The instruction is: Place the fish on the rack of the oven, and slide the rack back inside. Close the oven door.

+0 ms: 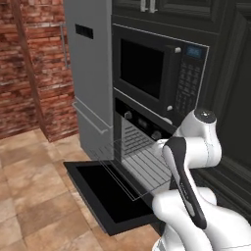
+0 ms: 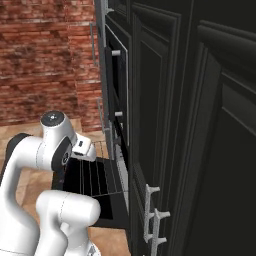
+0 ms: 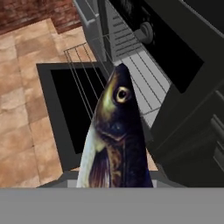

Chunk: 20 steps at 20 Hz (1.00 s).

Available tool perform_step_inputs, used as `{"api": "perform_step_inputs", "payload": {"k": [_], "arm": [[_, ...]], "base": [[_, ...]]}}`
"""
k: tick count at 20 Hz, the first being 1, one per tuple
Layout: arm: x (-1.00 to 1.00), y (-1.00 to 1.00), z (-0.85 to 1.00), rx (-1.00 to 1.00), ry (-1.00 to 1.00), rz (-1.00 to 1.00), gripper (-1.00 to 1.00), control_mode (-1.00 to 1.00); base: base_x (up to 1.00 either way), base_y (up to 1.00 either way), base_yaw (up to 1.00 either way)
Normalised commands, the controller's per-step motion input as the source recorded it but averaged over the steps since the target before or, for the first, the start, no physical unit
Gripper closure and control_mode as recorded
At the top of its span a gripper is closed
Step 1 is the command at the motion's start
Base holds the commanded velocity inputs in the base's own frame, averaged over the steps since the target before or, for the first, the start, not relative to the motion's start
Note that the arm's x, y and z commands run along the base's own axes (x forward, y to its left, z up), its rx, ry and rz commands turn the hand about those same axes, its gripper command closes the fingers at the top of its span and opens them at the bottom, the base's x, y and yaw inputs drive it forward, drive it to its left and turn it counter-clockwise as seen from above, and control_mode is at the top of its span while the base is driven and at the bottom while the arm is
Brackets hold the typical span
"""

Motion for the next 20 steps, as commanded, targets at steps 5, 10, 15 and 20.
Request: {"api": "perform_step_inputs", "payload": {"k": [5,10,15,20], "arm": [[0.0,0.09,-0.04,0.0,-0.01,-0.01,1.0,-1.0],[0.02,0.19,-0.03,0.0,0.0,-0.03,1.0,-1.0],[0.05,0.24,-0.09,-0.01,0.03,-0.01,1.0,-1.0],[0.15,0.33,-0.3,-0.03,0.02,-0.03,1.0,-1.0]], "base": [[-0.14,0.25,-0.04],[0.0,0.0,0.0],[0.0,0.0,0.0],[0.0,0.0,0.0]]}}
